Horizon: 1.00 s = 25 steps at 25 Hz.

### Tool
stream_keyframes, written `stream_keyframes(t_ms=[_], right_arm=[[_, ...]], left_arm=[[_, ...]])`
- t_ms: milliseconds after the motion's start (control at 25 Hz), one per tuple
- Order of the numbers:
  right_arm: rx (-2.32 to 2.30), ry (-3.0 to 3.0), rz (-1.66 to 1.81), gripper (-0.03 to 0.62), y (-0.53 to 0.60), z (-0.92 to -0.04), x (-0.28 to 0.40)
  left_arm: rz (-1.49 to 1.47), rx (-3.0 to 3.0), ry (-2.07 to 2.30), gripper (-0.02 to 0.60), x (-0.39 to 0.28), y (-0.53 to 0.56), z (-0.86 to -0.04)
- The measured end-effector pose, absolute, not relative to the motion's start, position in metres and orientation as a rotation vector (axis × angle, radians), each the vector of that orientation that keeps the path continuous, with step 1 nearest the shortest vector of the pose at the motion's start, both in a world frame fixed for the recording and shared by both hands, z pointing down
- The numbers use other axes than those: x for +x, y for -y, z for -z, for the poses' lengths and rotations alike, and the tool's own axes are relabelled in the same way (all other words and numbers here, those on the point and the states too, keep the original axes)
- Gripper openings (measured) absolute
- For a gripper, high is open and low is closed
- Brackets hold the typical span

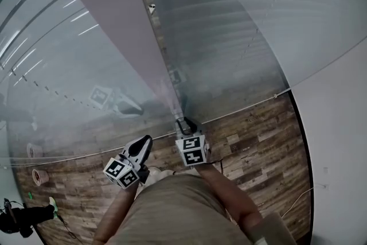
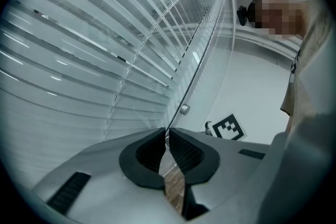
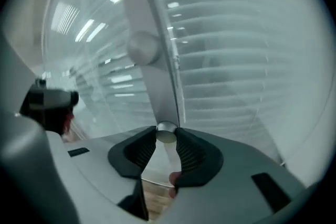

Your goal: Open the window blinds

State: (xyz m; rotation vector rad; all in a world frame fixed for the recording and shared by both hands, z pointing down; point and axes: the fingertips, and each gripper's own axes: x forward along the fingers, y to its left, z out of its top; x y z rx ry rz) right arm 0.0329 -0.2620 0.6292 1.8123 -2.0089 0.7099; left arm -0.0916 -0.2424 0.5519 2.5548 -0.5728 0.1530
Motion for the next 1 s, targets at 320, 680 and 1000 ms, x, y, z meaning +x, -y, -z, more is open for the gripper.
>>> stream_keyframes(t_ms=[320,680,1000], right_arm=[[1.896,2.209,-0.919,0.147,0.258,-0.627,0.033],[1.942,2.404,-1.734,0.199,0.254,-0.636,0.044],[1.959,2.217,-1.157,0.126,0.258,-0.632,0.039]], left_arm=[[-0.162,2.561,0.558,0.014,-0.086,0.24,-0.548],[-0.16,2.564,0.562,0.014,-0.09,0.242,-0.552],[-0.157,2.559,0.575,0.014,-0.091,0.241,-0.55]])
